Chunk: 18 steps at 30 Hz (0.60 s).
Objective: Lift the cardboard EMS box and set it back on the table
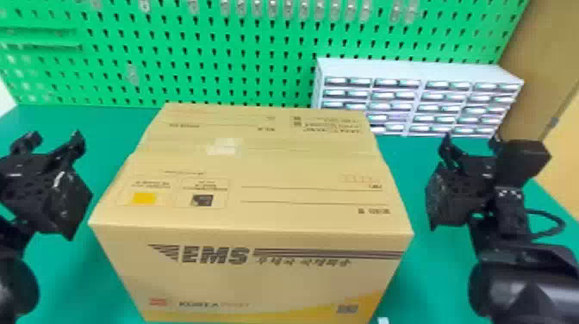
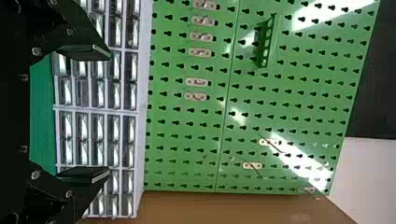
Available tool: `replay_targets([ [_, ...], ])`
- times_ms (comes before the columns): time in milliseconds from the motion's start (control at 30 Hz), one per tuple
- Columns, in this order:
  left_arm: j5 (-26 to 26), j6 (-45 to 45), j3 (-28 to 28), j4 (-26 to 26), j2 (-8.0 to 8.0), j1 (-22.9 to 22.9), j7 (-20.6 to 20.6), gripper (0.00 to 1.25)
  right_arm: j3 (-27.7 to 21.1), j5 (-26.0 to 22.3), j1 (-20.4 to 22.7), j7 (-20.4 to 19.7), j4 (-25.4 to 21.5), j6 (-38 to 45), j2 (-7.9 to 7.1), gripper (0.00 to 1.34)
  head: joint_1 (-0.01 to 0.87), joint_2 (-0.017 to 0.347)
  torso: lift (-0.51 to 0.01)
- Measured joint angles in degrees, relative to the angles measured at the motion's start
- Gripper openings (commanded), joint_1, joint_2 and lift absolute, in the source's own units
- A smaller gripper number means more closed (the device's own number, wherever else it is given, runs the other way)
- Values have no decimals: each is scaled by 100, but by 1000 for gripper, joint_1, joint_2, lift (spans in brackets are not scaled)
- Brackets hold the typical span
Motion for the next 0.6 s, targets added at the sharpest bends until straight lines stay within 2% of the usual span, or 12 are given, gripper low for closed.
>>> replay_targets([
  [600,38,-38,19,0,0,11,18,764,38,37,-35,0,0,-39,27,939,678,-15,-97],
])
